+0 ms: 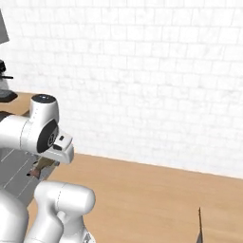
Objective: Pick up the knife from the drawer and place it on the cutting board. Then place the meat from the plate to the cutting board.
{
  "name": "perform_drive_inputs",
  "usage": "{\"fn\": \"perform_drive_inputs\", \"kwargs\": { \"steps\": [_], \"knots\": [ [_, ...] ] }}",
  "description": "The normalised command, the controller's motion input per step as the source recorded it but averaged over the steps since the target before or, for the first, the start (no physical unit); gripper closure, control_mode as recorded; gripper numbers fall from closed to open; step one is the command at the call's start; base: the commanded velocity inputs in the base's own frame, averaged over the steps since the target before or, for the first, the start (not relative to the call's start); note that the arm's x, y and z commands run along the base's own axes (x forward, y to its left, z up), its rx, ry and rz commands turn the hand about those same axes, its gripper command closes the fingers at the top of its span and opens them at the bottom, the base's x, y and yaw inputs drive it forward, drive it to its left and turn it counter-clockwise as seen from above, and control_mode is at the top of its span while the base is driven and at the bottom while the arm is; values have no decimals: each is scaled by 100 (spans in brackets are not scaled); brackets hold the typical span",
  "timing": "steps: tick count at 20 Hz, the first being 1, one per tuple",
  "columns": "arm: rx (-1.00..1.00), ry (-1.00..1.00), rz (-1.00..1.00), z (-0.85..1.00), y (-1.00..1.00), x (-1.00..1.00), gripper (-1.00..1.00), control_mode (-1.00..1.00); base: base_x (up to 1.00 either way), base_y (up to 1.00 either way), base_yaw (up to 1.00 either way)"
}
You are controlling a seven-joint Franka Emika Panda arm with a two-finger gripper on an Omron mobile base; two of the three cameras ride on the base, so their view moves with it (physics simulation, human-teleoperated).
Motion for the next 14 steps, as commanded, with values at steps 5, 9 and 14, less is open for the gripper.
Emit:
{"fn": "perform_drive_inputs", "kwargs": {
  "steps": [5, 9, 14],
  "knots": [
    [0, 0, 0, 0, 0, 0, 100, 100, 50, 21, 42],
    [0, 0, 0, 0, 0, 0, 100, 100, 26, 34, 60],
    [0, 0, 0, 0, 0, 0, 100, 100, 29, 38, 63]
  ]
}}
